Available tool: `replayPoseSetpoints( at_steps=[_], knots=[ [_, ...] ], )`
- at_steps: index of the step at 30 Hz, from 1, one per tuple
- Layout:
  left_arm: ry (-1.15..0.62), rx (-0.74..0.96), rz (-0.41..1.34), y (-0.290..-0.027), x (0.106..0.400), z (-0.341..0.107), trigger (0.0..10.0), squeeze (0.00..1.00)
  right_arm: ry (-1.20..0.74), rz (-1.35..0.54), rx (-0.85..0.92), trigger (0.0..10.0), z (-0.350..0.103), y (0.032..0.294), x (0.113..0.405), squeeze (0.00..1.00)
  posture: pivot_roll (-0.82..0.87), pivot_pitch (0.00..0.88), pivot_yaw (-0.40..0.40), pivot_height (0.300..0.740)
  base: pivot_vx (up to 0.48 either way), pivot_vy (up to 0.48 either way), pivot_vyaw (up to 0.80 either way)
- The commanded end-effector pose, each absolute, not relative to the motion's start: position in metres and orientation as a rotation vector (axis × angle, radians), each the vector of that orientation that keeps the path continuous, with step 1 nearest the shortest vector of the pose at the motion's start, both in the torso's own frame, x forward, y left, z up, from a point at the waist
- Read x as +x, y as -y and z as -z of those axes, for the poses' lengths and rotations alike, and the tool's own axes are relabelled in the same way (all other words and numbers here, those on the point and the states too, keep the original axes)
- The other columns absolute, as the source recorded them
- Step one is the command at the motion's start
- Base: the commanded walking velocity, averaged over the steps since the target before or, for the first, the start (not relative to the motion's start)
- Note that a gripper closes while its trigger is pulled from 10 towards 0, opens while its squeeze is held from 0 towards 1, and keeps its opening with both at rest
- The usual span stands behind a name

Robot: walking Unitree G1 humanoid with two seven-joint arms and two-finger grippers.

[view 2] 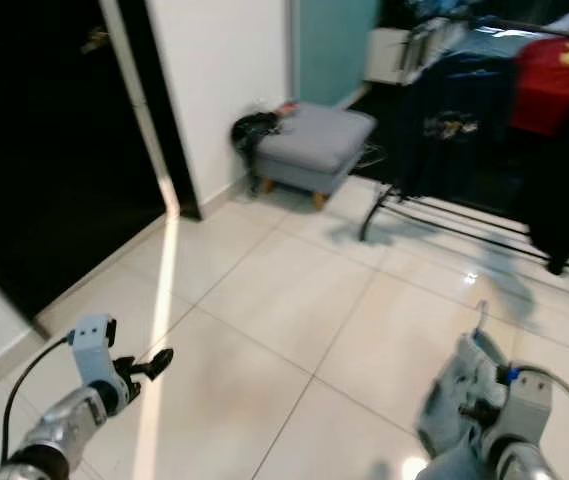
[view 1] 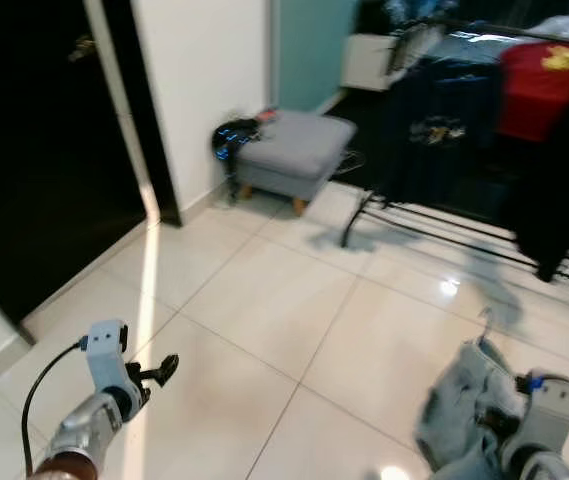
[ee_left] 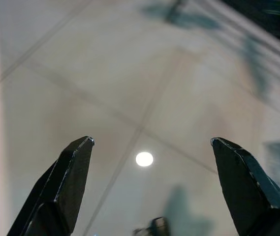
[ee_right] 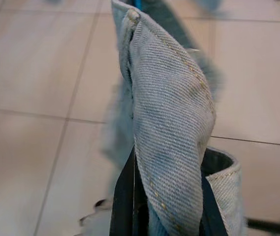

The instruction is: Hang hanger

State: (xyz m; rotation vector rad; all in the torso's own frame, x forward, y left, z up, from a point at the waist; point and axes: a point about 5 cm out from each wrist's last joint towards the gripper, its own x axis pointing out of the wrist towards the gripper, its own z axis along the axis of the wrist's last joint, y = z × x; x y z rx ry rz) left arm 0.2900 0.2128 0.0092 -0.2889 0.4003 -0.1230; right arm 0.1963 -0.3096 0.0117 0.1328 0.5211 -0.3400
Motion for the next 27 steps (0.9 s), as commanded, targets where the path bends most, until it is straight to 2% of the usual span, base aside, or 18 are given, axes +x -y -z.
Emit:
replayPoseSetpoints(
  at_steps=[1,18,19,21,22,23,24,26,27],
  knots=[
    [-0.417,-0.271,0.107,-0.214,0.285,-0.005,10.0,0.0,-0.447,0.356,0.086,0.0,-0.018,0.313,0.201,0.0,-0.08,0.069,0.02,0.74,0.48,0.0,-0.8],
    [-0.396,-0.229,0.114,-0.201,0.288,-0.004,10.0,0.0,-0.377,0.361,0.057,0.0,-0.018,0.311,0.213,0.0,-0.08,0.06,0.01,0.74,0.48,0.0,-0.67],
    [-0.394,-0.227,0.112,-0.202,0.288,-0.005,10.0,0.0,-0.372,0.362,0.053,2.3,-0.018,0.311,0.214,0.0,-0.08,0.059,0.011,0.74,0.48,0.0,0.0],
    [-0.391,-0.224,0.112,-0.202,0.288,-0.005,10.0,0.0,-0.353,0.359,0.043,2.3,-0.021,0.31,0.216,0.0,-0.08,0.059,0.011,0.74,0.48,0.0,0.0],
    [-0.39,-0.218,0.112,-0.203,0.288,-0.005,10.0,0.0,-0.346,0.357,0.041,5.4,-0.021,0.31,0.217,0.0,-0.08,0.057,0.015,0.74,0.48,0.0,0.0],
    [-0.39,-0.218,0.112,-0.203,0.288,-0.005,10.0,0.0,-0.346,0.357,0.041,5.4,-0.021,0.31,0.217,0.0,-0.08,0.057,0.015,0.74,0.48,0.0,0.0],
    [-0.389,-0.215,0.112,-0.203,0.289,-0.006,10.0,0.0,-0.345,0.355,0.044,7.0,-0.021,0.31,0.218,0.0,-0.08,0.057,0.015,0.74,0.48,0.0,0.0],
    [-0.387,-0.212,0.111,-0.203,0.289,-0.006,10.0,0.0,-0.342,0.352,0.047,7.0,-0.021,0.31,0.219,0.0,-0.08,0.057,0.015,0.74,0.48,0.0,0.0],
    [-0.386,-0.207,0.113,-0.203,0.29,-0.007,10.0,0.0,-0.337,0.346,0.053,10.0,-0.022,0.31,0.22,0.0,-0.08,0.056,0.017,0.74,0.48,0.0,0.0]
  ],
)
